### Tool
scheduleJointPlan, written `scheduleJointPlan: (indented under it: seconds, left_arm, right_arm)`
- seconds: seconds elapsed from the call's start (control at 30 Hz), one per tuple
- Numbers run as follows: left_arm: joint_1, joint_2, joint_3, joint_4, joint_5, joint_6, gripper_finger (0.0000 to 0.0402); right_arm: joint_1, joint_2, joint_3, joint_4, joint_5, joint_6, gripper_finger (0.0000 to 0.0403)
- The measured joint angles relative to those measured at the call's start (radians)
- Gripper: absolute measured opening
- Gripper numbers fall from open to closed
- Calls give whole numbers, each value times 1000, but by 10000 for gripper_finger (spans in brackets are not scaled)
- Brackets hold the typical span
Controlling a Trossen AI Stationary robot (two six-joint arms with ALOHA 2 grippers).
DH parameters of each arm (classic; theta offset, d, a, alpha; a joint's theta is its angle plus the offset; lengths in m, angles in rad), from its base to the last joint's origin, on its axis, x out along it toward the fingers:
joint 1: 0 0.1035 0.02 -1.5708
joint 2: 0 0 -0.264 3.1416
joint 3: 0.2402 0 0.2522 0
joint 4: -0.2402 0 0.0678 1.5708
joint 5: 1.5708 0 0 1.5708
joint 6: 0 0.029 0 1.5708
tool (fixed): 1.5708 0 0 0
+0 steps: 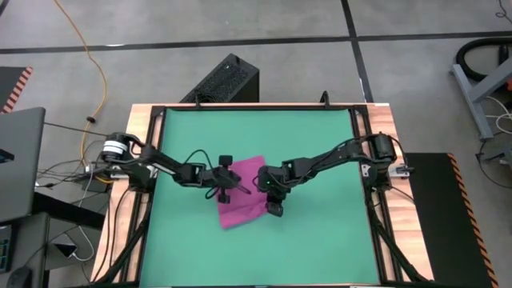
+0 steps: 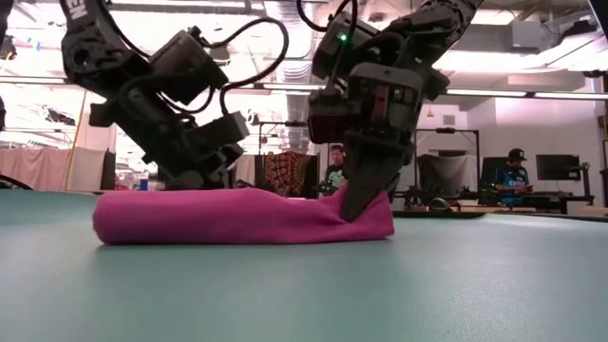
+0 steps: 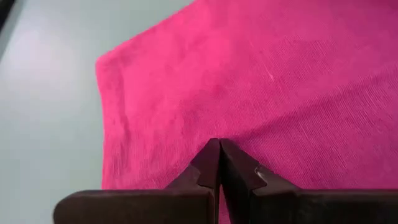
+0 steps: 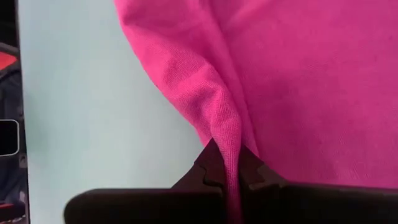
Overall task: Roll towel
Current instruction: Roll the violet towel
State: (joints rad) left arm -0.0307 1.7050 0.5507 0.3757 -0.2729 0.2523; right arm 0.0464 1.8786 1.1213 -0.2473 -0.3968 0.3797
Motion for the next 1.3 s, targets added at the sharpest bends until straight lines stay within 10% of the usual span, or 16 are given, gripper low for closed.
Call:
scheduleJointPlan:
  seconds: [1.3]
  left_arm:
    - [-31, -139, -3, -7, 2, -45, 0]
  right_arm:
    - [-164, -9, 3, -58, -322, 330, 13]
